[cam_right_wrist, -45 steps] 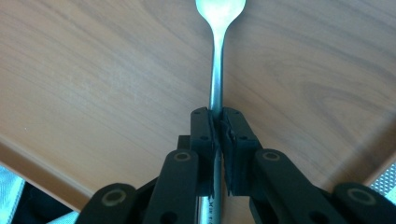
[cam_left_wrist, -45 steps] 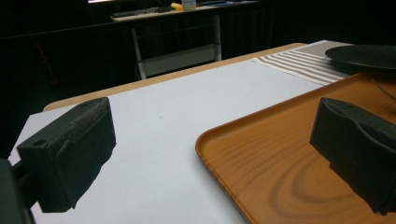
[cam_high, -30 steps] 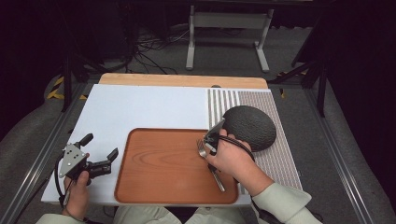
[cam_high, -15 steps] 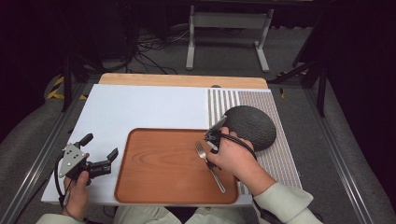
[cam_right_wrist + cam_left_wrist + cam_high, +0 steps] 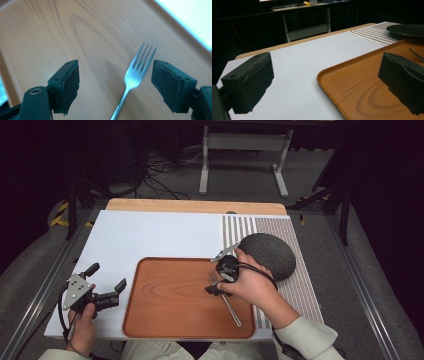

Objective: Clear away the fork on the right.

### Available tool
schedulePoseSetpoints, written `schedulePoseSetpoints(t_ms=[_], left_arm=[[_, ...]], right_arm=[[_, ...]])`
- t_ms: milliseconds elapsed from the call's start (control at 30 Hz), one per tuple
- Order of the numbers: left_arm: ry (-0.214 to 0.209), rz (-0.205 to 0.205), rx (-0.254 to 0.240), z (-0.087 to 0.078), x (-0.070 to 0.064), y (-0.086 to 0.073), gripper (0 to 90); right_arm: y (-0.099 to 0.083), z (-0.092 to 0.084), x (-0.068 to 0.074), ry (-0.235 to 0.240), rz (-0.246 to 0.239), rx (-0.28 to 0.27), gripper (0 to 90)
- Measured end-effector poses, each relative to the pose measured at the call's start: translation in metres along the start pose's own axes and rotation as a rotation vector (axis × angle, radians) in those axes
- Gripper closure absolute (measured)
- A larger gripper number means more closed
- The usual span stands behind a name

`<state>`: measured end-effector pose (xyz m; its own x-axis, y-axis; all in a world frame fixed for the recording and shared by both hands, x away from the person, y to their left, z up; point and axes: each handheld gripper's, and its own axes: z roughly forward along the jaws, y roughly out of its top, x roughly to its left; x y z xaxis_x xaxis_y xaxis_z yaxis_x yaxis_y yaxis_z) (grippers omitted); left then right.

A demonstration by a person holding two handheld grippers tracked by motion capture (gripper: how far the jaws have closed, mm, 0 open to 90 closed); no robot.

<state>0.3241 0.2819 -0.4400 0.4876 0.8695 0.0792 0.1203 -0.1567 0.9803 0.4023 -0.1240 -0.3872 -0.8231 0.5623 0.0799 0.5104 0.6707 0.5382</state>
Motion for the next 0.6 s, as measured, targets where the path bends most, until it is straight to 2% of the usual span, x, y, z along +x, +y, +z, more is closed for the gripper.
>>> schedulePoseSetpoints(t_ms=[33,67,133,167,400,467,600], left_arm=[[-0.001,0.000,-0.002,0.000,0.000,0.000,0.7],[-0.001,0.000,-0.002,0.000,0.000,0.000,0.7],[0.000,-0.001,-0.001,0.000,0.000,0.000,0.7],[-0.001,0.000,-0.001,0.000,0.000,0.000,0.8],[-0.001,0.000,-0.002,0.000,0.000,0.000,0.7],[-0.001,0.001,-0.002,0.000,0.000,0.000,0.7],[-0.002,0.001,-0.002,0.000,0.000,0.000,0.8]], right_arm=[[0.001,0.000,0.000,-0.004,-0.035,-0.011,25.0],[0.001,0.000,0.000,-0.004,-0.035,-0.011,25.0],[0.003,0.001,-0.002,-0.015,-0.139,-0.044,26.0],[0.003,0.002,-0.003,-0.017,-0.168,-0.053,27.6],[0.001,0.018,-0.010,0.029,-0.271,-0.080,49.7],[0.001,0.023,-0.010,0.025,-0.318,-0.086,56.5],[0.001,0.034,-0.010,0.030,-0.358,-0.086,71.9]])
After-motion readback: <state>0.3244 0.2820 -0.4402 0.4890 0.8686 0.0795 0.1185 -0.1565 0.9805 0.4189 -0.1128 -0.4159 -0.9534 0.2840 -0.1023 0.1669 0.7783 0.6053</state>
